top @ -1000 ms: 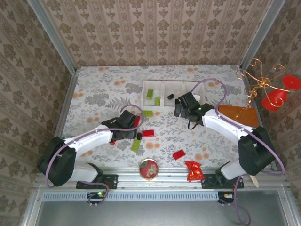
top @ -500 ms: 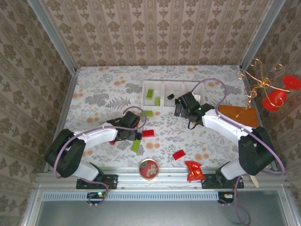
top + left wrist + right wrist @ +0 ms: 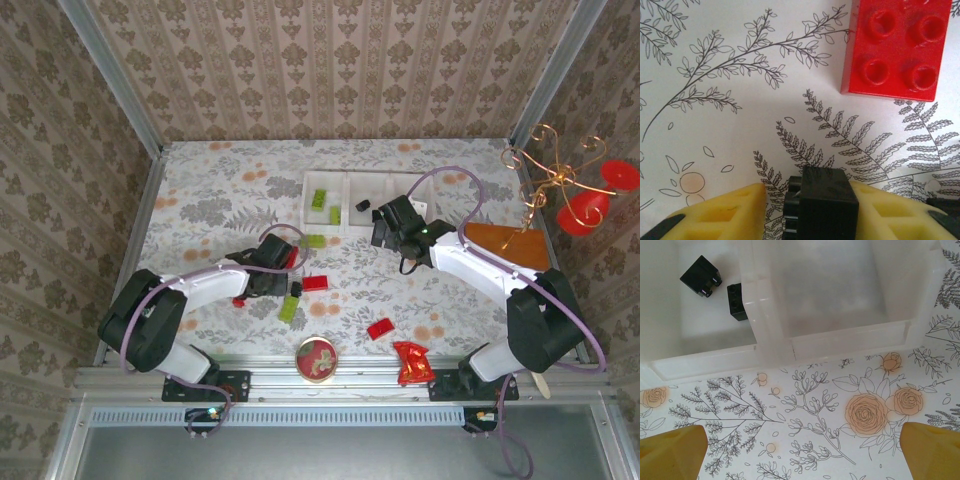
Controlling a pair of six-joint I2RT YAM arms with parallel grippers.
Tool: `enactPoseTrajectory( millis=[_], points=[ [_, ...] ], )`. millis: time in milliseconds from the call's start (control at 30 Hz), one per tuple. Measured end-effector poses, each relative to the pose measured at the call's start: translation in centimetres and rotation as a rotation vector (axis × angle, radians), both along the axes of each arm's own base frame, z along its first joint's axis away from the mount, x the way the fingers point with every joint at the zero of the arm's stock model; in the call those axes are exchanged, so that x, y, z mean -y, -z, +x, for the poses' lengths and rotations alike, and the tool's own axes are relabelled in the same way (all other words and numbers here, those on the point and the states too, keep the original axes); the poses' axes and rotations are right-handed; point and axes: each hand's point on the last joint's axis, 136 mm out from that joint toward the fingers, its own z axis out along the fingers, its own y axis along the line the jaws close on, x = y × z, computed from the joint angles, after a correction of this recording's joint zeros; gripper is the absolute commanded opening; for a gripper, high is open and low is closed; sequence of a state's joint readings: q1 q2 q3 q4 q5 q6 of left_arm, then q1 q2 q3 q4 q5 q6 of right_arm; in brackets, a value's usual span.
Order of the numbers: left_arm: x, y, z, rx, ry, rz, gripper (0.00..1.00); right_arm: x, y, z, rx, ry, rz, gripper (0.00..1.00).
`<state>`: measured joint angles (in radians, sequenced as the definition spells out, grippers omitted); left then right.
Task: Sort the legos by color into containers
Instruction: Pick up the lego from the center of the table.
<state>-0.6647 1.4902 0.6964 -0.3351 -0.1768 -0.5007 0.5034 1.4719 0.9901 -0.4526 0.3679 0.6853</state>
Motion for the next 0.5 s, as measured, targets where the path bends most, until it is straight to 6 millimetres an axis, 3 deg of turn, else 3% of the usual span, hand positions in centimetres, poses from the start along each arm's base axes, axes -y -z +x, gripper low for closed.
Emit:
enactPoseTrajectory(
  millis=[500],
  points=[
    [0.26,-0.08,0.26,-0.003,-0.001,-0.012,0.16,0.31,-0.03,0.07,0.005,0.011,-0.016,1.0]
  ],
)
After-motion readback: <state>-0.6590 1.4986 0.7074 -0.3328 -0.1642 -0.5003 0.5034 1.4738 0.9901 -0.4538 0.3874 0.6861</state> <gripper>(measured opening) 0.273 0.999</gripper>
